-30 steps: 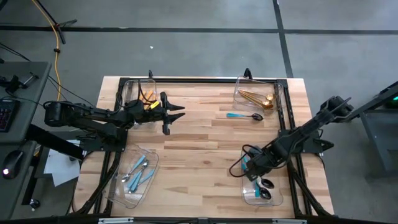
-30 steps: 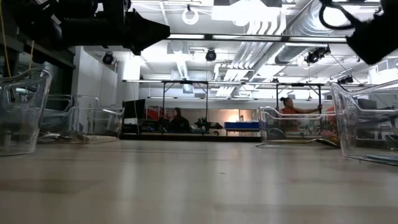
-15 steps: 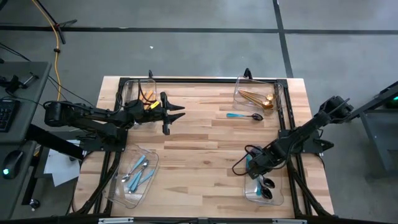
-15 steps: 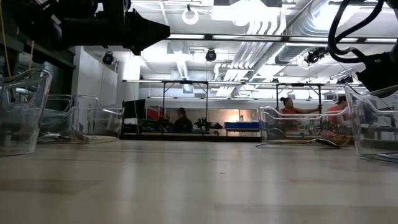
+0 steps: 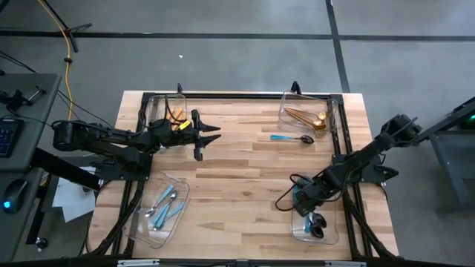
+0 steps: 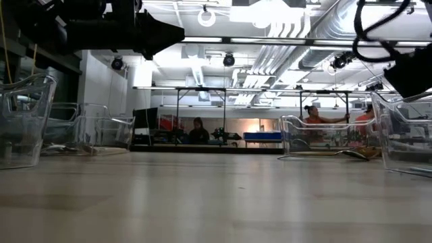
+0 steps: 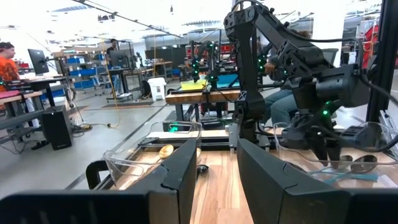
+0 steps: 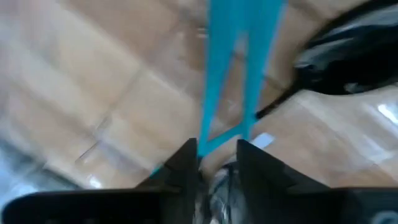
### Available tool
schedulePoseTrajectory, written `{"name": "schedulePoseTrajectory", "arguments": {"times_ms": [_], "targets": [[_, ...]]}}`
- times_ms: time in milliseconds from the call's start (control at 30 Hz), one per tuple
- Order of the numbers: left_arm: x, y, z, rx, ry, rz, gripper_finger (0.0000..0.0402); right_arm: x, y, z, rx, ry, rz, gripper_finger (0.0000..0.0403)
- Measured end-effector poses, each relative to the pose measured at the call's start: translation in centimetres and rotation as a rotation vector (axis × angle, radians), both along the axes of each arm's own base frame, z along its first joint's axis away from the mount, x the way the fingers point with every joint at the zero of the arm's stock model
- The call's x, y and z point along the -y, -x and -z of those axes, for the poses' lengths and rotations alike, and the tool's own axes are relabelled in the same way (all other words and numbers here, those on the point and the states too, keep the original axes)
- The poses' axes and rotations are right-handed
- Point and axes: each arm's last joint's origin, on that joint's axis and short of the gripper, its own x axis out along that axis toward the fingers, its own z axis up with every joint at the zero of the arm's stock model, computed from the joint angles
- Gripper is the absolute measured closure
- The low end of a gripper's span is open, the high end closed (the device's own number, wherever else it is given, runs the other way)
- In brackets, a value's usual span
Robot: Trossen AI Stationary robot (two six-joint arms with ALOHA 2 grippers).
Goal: Sort silverware by color (type)
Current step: Put the blue spoon into the bottom right transparent bin
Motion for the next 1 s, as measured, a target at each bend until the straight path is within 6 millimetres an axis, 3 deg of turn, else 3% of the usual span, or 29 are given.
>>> {"name": "schedulePoseTrajectory", "arguments": {"times_ms": [200, 400, 533, 700, 867, 1000], "targets": [[0.0, 0.0, 0.0, 0.0, 0.0, 0.0, 0.0295, -0.9, -1.1, -2.1, 0.085, -0.078, -0.179, 0.0259], [0.0, 0.0, 0.0, 0.0, 0.0, 0.0, 0.0295, -1.5, -2.0, -7.0, 0.114, -0.042, -0.301, 0.0246], [0.0, 0.0, 0.0, 0.0, 0.0, 0.0, 0.0296, -0.8, -2.1, -11.4, 0.159, 0.186, -0.346, 0.0252], [0.0, 0.0, 0.0, 0.0, 0.0, 0.001, 0.0296, 1.3, -1.6, -15.7, 0.232, 0.674, -0.273, 0.0254], [0.0, 0.0, 0.0, 0.0, 0.0, 0.001, 0.0295, 4.2, -1.2, -16.2, 0.188, 0.975, -0.128, 0.0254], [0.0, 0.0, 0.0, 0.0, 0.001, 0.001, 0.0295, 6.6, -1.4, -13.9, 0.156, 1.036, -0.067, 0.0254]]}}
